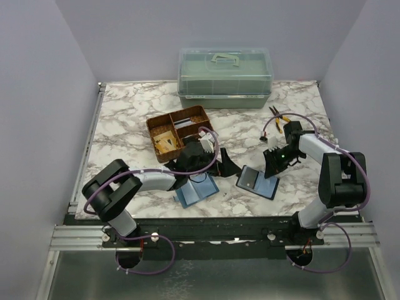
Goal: Take the credit cards out of the card holder
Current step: Place the card holder at the center of the board, then pick up the card holder from the center of the board.
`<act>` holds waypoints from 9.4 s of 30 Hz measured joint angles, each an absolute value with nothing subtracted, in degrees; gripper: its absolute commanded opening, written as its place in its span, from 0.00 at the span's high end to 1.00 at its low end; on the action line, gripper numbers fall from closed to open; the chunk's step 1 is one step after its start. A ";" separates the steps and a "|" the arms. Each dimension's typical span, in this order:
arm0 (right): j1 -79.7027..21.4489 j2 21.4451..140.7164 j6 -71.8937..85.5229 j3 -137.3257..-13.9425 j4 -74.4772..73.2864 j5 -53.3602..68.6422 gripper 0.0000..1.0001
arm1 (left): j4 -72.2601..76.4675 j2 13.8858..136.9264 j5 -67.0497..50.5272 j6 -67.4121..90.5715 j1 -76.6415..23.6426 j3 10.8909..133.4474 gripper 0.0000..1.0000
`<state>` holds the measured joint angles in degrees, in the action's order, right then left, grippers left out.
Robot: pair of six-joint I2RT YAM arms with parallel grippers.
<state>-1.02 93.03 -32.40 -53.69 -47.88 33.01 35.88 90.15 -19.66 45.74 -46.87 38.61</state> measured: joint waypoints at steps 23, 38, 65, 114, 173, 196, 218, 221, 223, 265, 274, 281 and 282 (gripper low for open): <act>1.17 72.86 -27.16 -51.03 -37.69 46.15 0.52 | 39.77 98.65 -10.68 55.66 -56.25 43.88 0.11; 1.13 85.86 -27.24 -54.19 -38.52 59.22 0.54 | 35.38 98.63 -5.78 56.29 -59.27 44.71 0.09; 0.21 104.03 -29.63 -59.94 -41.87 56.16 0.54 | 34.41 105.43 -10.94 55.33 -57.36 48.64 0.09; -1.43 106.30 -28.88 -60.12 -42.04 54.59 0.60 | 35.77 105.49 -9.82 65.34 -57.43 47.07 0.21; -0.73 95.85 -27.55 -52.73 -39.18 36.88 0.81 | 18.98 109.36 -4.12 64.03 -59.35 58.92 0.23; -0.73 96.12 -27.40 -52.73 -39.13 36.84 0.75 | 19.77 107.96 -4.40 62.92 -58.98 56.31 0.17; -0.73 96.05 -27.42 -52.73 -39.13 36.80 0.75 | 14.85 105.60 -2.72 59.96 -60.25 58.72 0.23; -0.73 96.05 -27.42 -52.73 -39.13 36.75 0.76 | 14.63 106.32 -2.72 60.18 -60.27 59.46 0.25; -0.73 96.05 -27.42 -52.73 -39.13 36.73 0.76 | 14.41 106.87 -2.70 60.23 -60.27 59.83 0.25; -0.73 96.31 -27.44 -52.73 -39.13 36.73 0.76 | -13.37 114.32 7.01 57.56 -64.90 78.46 0.21; -0.73 96.33 -27.44 -52.73 -39.13 36.73 0.76 | -14.33 114.69 6.92 56.38 -64.90 79.29 0.23; -0.73 96.33 -27.44 -52.73 -39.13 36.73 0.76 | -13.08 114.69 5.56 54.81 -64.90 79.26 0.28; -0.73 96.33 -27.44 -52.73 -39.16 36.75 0.76 | -12.86 114.69 5.34 54.57 -64.90 79.26 0.29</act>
<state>-0.73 96.33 -27.44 -52.73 -39.16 36.75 -12.86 114.69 5.34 54.57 -64.90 79.26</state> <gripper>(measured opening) 0.245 0.740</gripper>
